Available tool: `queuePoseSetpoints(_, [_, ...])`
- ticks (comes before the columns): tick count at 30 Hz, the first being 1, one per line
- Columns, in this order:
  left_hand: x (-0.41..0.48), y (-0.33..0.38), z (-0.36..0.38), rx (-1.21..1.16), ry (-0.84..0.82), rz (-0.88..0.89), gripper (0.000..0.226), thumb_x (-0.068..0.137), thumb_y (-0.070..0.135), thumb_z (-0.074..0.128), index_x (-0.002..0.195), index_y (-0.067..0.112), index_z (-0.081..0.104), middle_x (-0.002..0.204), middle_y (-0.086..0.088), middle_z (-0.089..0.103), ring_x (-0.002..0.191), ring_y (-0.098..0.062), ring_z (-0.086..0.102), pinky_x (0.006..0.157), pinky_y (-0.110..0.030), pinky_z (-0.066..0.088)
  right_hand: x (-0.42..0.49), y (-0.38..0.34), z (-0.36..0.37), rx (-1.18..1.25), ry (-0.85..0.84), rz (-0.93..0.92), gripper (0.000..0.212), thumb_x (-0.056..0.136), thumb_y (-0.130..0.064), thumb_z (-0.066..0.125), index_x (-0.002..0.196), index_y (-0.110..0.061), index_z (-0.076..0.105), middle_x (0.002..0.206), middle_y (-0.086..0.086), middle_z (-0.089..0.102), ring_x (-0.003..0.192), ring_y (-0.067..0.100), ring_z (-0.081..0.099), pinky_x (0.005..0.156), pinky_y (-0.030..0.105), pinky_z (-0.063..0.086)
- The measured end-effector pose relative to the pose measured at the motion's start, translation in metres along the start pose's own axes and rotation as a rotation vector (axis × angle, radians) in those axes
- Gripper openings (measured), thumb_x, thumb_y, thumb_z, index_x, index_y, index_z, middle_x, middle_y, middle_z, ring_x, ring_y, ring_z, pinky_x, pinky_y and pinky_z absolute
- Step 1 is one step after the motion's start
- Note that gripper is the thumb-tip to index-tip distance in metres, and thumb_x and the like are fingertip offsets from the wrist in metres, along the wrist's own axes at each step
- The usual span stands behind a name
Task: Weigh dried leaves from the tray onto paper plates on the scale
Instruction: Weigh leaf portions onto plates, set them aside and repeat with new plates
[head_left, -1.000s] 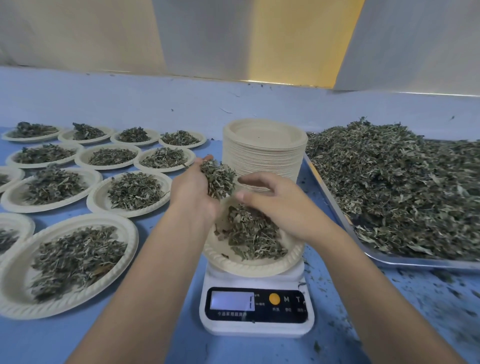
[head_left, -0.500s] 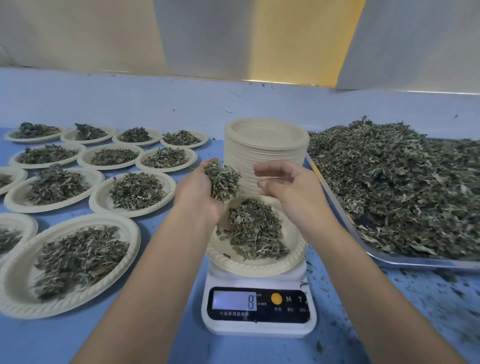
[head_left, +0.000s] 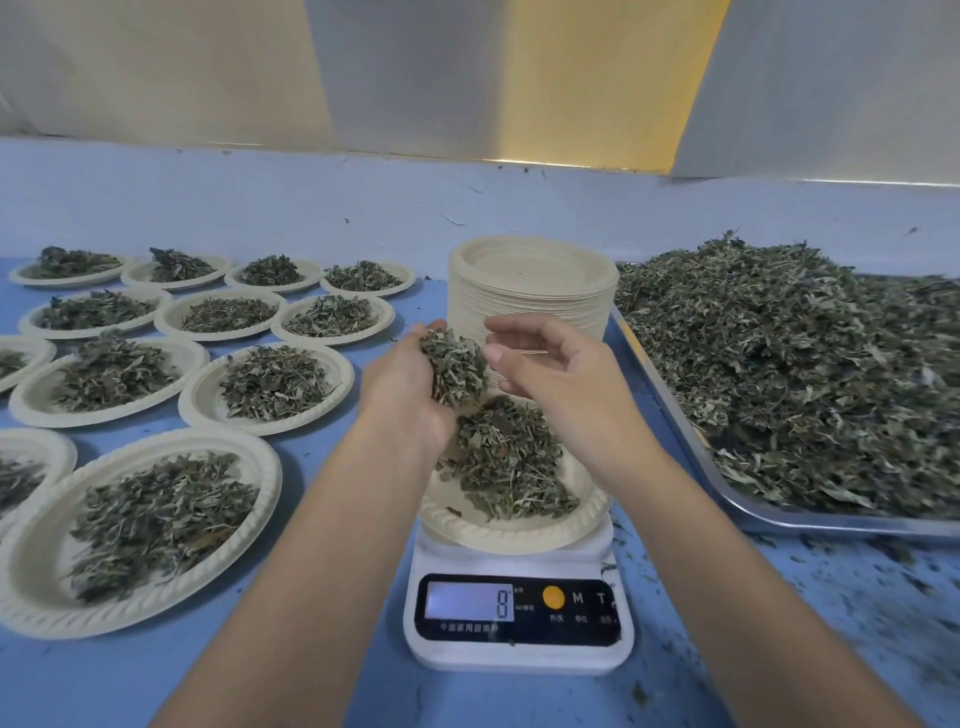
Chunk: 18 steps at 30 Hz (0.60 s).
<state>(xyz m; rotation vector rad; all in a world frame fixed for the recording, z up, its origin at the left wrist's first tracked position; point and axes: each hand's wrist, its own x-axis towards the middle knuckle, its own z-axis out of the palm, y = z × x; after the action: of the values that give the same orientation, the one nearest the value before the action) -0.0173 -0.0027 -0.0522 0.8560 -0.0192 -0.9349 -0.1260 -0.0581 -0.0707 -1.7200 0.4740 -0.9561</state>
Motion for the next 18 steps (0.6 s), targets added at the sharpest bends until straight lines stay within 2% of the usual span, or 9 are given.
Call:
queuePoseSetpoints(3, [0.007,0.000,-0.002,0.011,-0.015,-0.019,0.019,0.100,0.019,0.046,0.105,0.009,0.061,0.116,-0.016,0.064,0.098,-0.030,0.065,0.081,-0.045,0.055,0.001,0.001,-0.004,-0.125,0.070,0.002,0.011,0.085,-0.017,0.069,0.090,-0.026,0.071,0.082,-0.013,0.068,0.072,-0.004,0.061,0.066,0.018,0.050])
queuePoseSetpoints(5, [0.010,0.002,-0.004,0.022,-0.014,-0.032,0.028,0.100,0.019,0.046,0.120,0.005,0.059,0.121,-0.018,0.062,0.107,-0.032,0.062,0.088,-0.049,0.052,0.001,0.000,-0.010,-0.292,0.029,0.016,0.005,0.080,-0.031,0.072,0.085,-0.030,0.071,0.078,-0.013,0.065,0.062,-0.006,0.054,0.061,0.018,0.042])
queuePoseSetpoints(6, [0.010,0.002,-0.004,0.020,-0.019,-0.038,0.030,0.100,0.019,0.046,0.123,0.004,0.057,0.123,-0.018,0.061,0.107,-0.031,0.062,0.086,-0.048,0.053,0.001,0.000,-0.012,-0.380,-0.025,0.028,0.013,0.076,-0.041,0.074,0.085,-0.032,0.071,0.080,-0.013,0.064,0.062,-0.006,0.051,0.062,0.018,0.039])
queuePoseSetpoints(8, [0.011,0.002,-0.005,0.013,-0.020,-0.037,0.028,0.100,0.018,0.046,0.121,0.004,0.058,0.123,-0.016,0.061,0.099,-0.029,0.064,0.073,-0.042,0.057,0.000,0.000,-0.016,-0.561,-0.149,0.064,0.028,0.067,-0.054,0.075,0.089,-0.037,0.069,0.092,-0.014,0.057,0.075,-0.007,0.051,0.065,0.019,0.036])
queuePoseSetpoints(10, [0.012,0.002,-0.006,0.007,-0.012,-0.040,0.029,0.100,0.016,0.045,0.124,0.005,0.058,0.120,-0.015,0.063,0.095,-0.028,0.066,0.062,-0.038,0.058,-0.001,-0.001,-0.017,-0.672,-0.254,0.087,0.036,0.063,-0.054,0.077,0.094,-0.040,0.067,0.102,-0.010,0.050,0.093,-0.004,0.049,0.071,0.018,0.038])
queuePoseSetpoints(11, [0.012,0.002,-0.006,0.001,-0.010,-0.039,0.028,0.099,0.015,0.045,0.123,0.006,0.059,0.115,-0.013,0.065,0.090,-0.026,0.067,0.057,-0.036,0.058,-0.002,-0.002,-0.017,-0.686,-0.291,0.095,0.037,0.063,-0.053,0.078,0.096,-0.039,0.067,0.104,-0.009,0.049,0.095,-0.003,0.048,0.073,0.017,0.038])
queuePoseSetpoints(14, [0.012,0.002,-0.008,-0.010,0.003,-0.011,0.019,0.097,0.011,0.048,0.111,0.010,0.061,0.092,-0.010,0.065,0.061,-0.021,0.062,0.042,-0.027,0.052,-0.002,-0.002,-0.018,-0.715,-0.377,0.074,0.033,0.069,-0.046,0.079,0.098,-0.034,0.068,0.103,-0.011,0.054,0.091,-0.004,0.048,0.071,0.012,0.038])
queuePoseSetpoints(18, [0.014,0.000,-0.009,-0.007,0.039,0.015,0.014,0.099,0.011,0.045,0.096,0.012,0.059,0.077,-0.008,0.058,0.050,-0.018,0.055,0.037,-0.023,0.048,-0.003,-0.002,-0.015,-0.692,-0.363,-0.003,0.015,0.075,-0.024,0.077,0.086,-0.029,0.068,0.088,-0.016,0.059,0.073,-0.013,0.050,0.060,0.004,0.037])
